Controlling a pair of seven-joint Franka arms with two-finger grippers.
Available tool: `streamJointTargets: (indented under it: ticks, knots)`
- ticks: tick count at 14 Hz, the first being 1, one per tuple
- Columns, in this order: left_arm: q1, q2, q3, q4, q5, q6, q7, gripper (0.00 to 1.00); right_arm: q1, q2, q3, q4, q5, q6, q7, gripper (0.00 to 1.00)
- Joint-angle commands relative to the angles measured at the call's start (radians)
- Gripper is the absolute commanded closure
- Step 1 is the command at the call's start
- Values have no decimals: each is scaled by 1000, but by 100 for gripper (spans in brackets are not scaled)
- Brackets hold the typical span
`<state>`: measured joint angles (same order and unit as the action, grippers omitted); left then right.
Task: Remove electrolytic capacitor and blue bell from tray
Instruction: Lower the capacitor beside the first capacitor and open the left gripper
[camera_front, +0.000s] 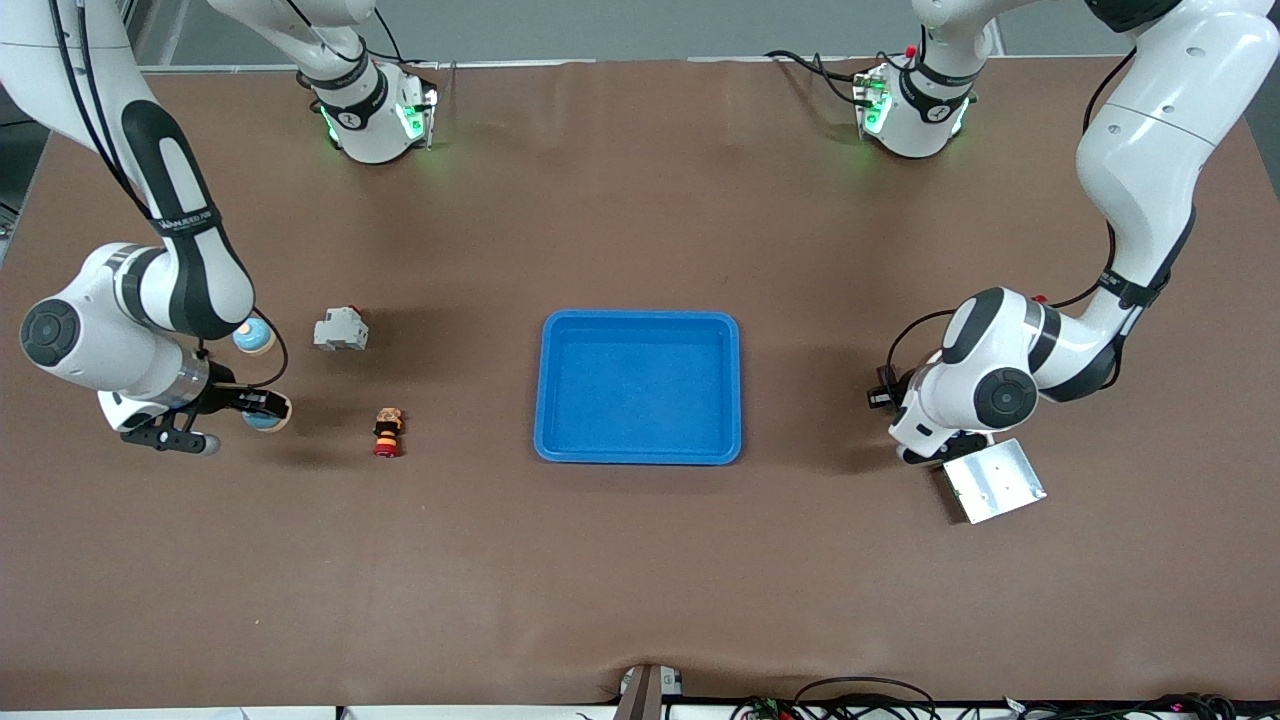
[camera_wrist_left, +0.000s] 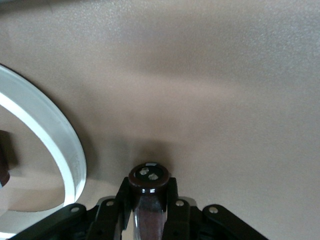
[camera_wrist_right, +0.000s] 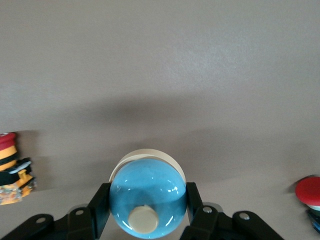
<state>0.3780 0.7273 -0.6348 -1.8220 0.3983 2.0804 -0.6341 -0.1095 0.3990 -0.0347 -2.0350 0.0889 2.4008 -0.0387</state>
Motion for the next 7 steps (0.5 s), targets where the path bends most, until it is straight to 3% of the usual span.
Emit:
streamJointTargets:
  ticks: [1, 3, 6, 7]
  knots:
    - [-11, 18, 18, 21, 36, 0, -22, 100, -24, -28, 24, -45, 2, 35, -17, 100]
    - [-11, 18, 20, 21, 40, 0, -22, 100, -24, -23, 25, -48, 3, 46, -17, 100]
    - [-11, 18, 21, 18, 40, 0, -22, 92, -13, -15, 25, -48, 48, 55, -17, 100]
    - [-11, 18, 24, 18, 40, 0, -22, 80, -13, -12, 25, -48, 48, 69, -17, 100]
